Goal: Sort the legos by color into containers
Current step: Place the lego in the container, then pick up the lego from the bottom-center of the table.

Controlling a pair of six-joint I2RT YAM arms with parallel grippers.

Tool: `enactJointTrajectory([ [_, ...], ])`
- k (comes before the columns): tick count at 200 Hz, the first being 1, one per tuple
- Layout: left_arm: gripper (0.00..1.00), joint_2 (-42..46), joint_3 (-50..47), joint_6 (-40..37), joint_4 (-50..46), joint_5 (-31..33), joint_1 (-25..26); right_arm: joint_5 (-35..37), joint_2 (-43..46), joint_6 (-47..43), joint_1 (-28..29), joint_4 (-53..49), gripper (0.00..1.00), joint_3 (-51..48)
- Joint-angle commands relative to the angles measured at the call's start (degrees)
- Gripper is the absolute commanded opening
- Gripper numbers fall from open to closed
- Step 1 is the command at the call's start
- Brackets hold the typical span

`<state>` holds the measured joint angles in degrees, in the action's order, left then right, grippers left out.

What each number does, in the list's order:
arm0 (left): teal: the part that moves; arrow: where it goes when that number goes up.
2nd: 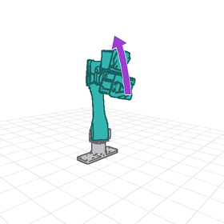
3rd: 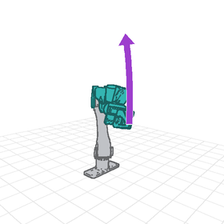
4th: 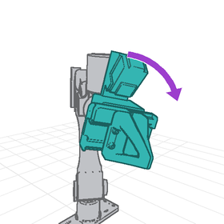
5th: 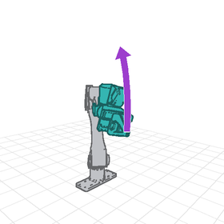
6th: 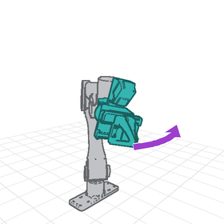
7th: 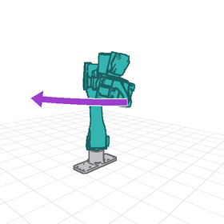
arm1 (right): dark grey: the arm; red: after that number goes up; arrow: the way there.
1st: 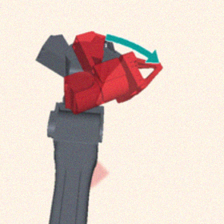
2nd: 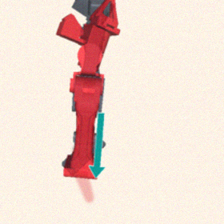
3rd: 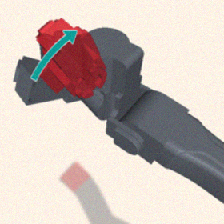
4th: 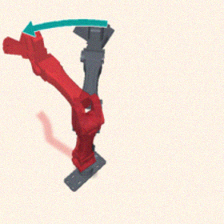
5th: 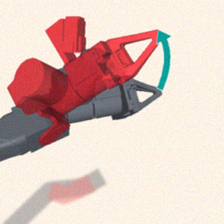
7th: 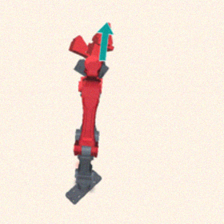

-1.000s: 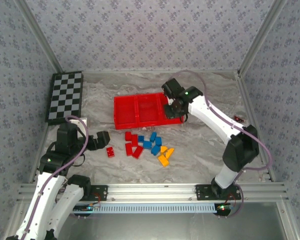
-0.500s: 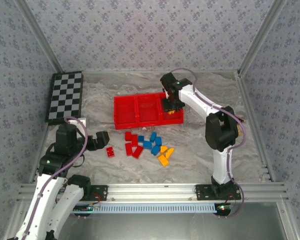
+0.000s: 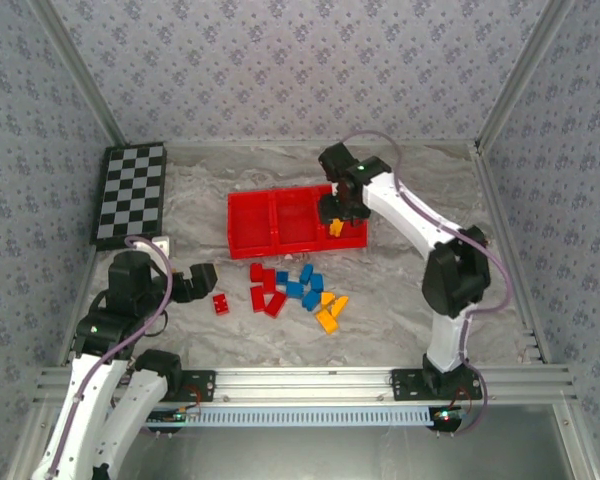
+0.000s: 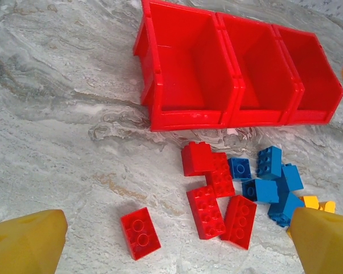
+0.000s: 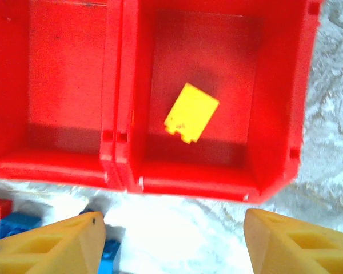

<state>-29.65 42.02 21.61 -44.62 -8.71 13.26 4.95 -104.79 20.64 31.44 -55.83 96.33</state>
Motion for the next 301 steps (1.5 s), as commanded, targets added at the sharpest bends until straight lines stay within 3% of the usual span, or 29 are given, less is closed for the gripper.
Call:
enactJointTrajectory([
  [1,1.00,0.8,-0.8,0.2,1.9,1.5,0.3,-1.7,7.6,10.6,-0.2,0.1,0.71,-7.1],
  [15,1.00,0.6,-0.9,0.1,2.1,0.7,0.3,-2.0,12.5,16.8,0.0,3.9,0.75,-14.2],
  [21,1.00,0.5,-0.9,0.1,2.1,0.3,0.3,-2.1,14.7,20.2,0.4,5.5,0.84,-17.4],
  [31,1.00,0.4,-1.0,0.0,2.3,-0.3,0.3,-2.0,17.9,26.1,1.5,8.0,0.89,-22.7],
  [86,1.00,-0.5,-1.3,-0.2,3.2,-3.6,0.5,7.5,24.0,48.8,16.1,10.5,0.82,-38.5],
  [107,1.00,-1.1,-1.2,-0.2,3.2,-4.6,0.5,9.0,24.1,54.3,18.9,12.5,0.82,-41.9],
  [159,1.00,-1.1,-1.4,-0.2,3.4,-4.6,1.0,10.3,20.8,56.2,19.9,12.1,0.72,-42.6],
  [234,1.00,-1.2,-1.3,0.1,3.0,-3.5,1.1,9.9,14.3,52.5,19.4,11.6,0.67,-39.6],
  [267,1.00,-1.2,-1.3,0.2,3.0,-3.3,1.1,10.9,13.6,51.2,19.9,11.3,0.51,-39.4],
  [301,1.00,-1.2,-1.3,0.3,3.0,-3.4,1.2,10.7,12.2,49.8,20.4,12.2,0.46,-39.9],
])
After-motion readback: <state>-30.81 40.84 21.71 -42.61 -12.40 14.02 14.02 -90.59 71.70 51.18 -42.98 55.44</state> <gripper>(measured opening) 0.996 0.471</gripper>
